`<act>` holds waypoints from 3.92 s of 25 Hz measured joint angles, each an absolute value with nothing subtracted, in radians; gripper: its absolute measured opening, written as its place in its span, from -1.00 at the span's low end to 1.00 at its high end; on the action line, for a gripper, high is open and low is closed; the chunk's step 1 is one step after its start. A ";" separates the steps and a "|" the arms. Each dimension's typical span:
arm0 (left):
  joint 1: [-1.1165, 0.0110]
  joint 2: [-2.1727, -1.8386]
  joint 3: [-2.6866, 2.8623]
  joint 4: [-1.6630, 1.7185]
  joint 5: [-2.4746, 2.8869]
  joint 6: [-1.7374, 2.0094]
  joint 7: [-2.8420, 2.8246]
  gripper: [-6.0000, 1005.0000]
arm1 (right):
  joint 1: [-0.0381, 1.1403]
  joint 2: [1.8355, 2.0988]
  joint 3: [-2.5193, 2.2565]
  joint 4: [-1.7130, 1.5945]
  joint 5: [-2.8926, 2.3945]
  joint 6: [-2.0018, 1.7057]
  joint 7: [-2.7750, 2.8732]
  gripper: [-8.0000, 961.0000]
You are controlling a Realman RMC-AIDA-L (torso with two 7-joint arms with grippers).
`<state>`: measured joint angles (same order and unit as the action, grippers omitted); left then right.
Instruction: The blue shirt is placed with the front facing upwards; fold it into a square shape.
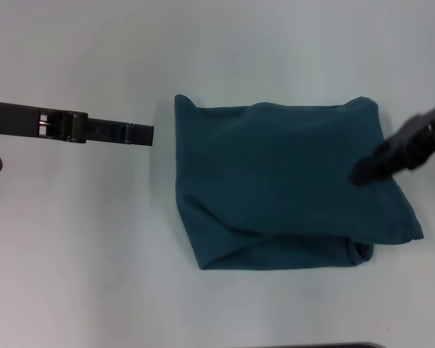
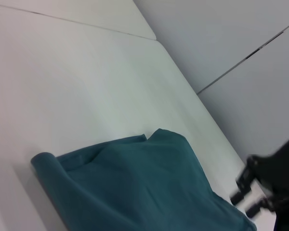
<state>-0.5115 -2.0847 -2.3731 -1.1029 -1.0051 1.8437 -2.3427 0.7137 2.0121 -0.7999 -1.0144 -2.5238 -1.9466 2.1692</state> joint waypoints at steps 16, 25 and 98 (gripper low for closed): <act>-0.548 -2.088 -2.373 -1.099 -1.006 1.838 -2.379 0.86 | 0.711 2.034 -0.777 -0.978 -2.539 -1.671 2.366 -0.35; -0.551 -2.087 -2.369 -1.098 -1.005 1.814 -2.390 0.86 | 0.718 2.019 -0.788 -0.884 -2.594 -1.569 2.383 -0.35; -0.552 -2.161 -2.276 -0.895 -0.941 1.501 -2.446 0.86 | 0.381 2.035 -0.518 -0.711 -2.106 -1.663 1.612 0.77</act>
